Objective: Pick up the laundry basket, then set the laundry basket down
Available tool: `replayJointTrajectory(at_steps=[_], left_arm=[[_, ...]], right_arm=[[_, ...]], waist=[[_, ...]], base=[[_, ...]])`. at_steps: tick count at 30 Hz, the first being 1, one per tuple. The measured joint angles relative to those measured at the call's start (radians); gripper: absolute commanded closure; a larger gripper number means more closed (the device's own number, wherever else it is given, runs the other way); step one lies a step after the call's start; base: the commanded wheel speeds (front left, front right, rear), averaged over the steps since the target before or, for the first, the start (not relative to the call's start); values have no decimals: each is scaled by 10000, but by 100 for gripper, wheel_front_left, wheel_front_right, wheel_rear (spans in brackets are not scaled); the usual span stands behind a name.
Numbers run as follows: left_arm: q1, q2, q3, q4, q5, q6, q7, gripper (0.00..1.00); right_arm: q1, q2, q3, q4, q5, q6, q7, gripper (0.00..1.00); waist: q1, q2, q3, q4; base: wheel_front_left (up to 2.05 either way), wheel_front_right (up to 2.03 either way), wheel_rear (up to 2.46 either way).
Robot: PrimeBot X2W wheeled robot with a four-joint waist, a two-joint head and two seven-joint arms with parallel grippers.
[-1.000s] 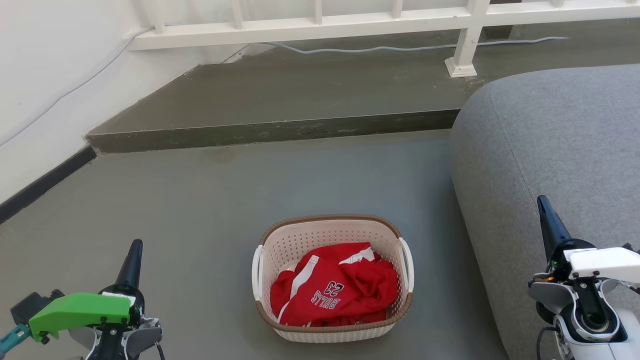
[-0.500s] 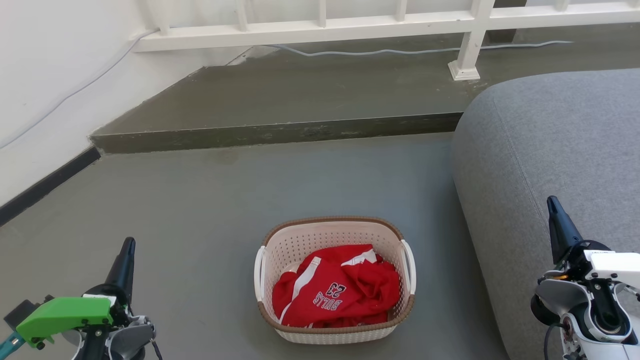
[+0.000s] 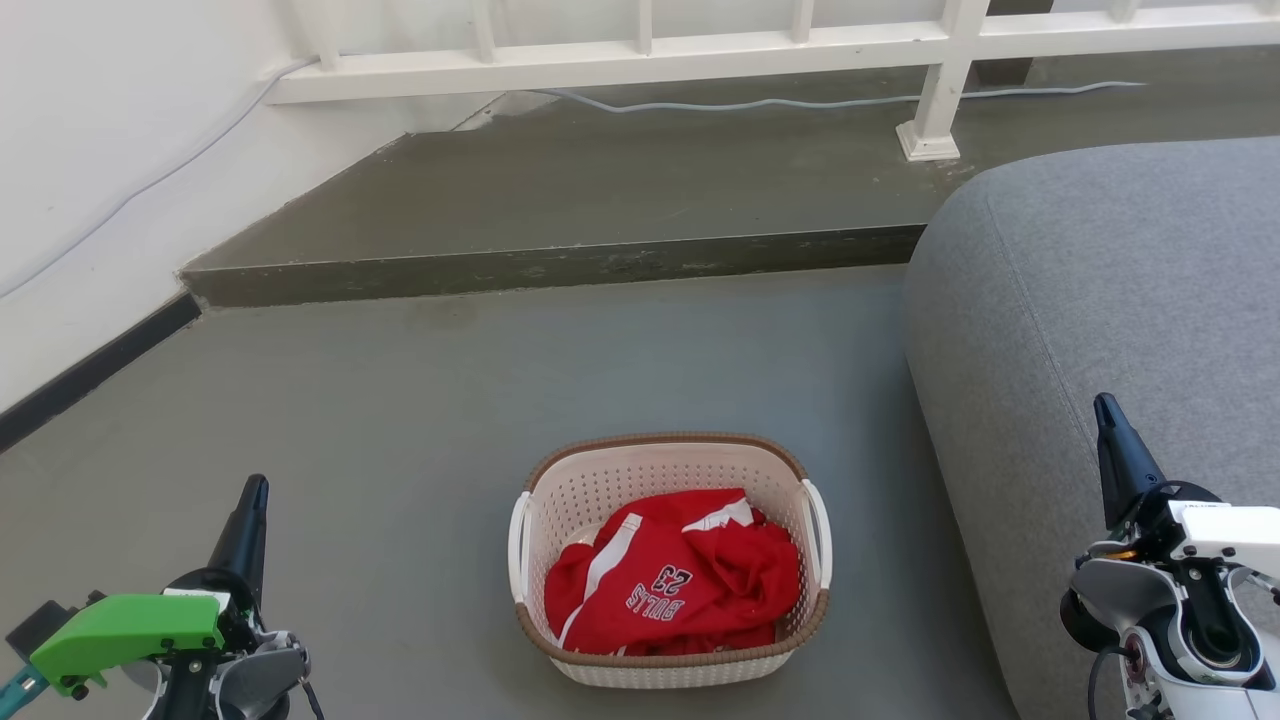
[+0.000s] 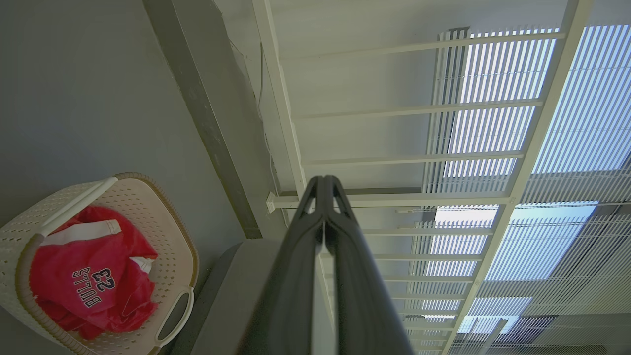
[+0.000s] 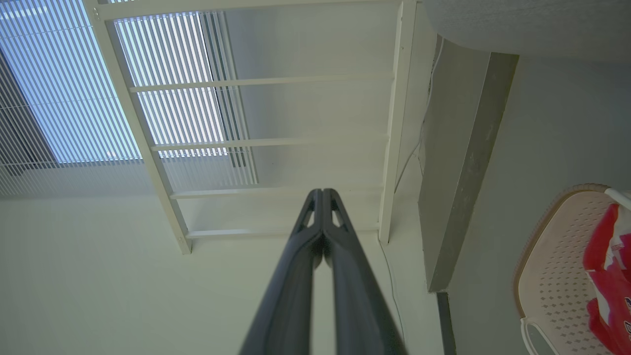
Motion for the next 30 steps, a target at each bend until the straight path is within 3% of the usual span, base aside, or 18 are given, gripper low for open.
replayJointTrajectory(at_steps=[30], left_arm=[[0,-6,0,-4,-12,-2,0,100]], right_arm=[[-4,8,-23,6,0,0,44,100]], waist=[[0,0,1,-2]], base=[[0,0,0]])
